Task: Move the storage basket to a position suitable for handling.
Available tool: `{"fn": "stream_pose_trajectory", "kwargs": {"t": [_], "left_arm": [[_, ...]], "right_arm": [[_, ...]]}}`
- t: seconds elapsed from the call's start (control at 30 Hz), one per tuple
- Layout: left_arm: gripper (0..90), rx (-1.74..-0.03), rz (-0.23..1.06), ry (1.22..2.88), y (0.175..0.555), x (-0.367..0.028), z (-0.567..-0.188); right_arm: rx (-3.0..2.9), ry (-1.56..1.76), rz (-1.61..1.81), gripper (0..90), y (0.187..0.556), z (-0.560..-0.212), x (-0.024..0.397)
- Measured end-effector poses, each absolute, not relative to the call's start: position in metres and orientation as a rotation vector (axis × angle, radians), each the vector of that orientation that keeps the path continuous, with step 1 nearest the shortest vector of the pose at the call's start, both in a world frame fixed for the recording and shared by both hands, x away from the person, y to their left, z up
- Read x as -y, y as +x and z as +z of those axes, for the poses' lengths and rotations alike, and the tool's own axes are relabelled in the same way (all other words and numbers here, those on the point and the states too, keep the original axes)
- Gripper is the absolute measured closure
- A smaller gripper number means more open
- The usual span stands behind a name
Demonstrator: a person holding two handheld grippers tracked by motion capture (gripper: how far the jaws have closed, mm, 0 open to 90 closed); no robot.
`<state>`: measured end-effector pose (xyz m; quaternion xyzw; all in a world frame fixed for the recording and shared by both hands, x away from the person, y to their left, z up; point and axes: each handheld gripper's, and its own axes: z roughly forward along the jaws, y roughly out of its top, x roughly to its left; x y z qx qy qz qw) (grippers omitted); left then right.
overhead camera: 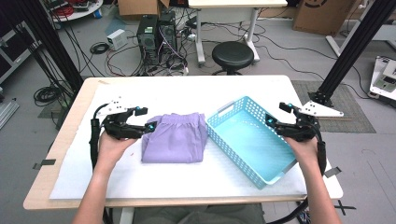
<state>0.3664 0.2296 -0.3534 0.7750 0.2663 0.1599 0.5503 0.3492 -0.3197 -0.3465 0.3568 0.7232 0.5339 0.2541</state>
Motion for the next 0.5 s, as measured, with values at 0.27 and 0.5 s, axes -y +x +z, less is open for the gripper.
{"fn": "stream_pose_trajectory", "kwargs": {"t": [0.27, 0.5], "left_arm": [[28.5, -0.638, 0.406, 1.868, 0.3708, -0.2242, -0.3569], [28.5, -0.636, 0.381, 1.871, 0.3744, -0.2218, -0.3606]], "right_arm": [[-1.942, 0.975, 1.438, 22.4, 0.3451, -0.3469, 0.3253], [-1.947, 0.978, 1.430, 22.4, 0.3430, -0.3490, 0.3288]]}}
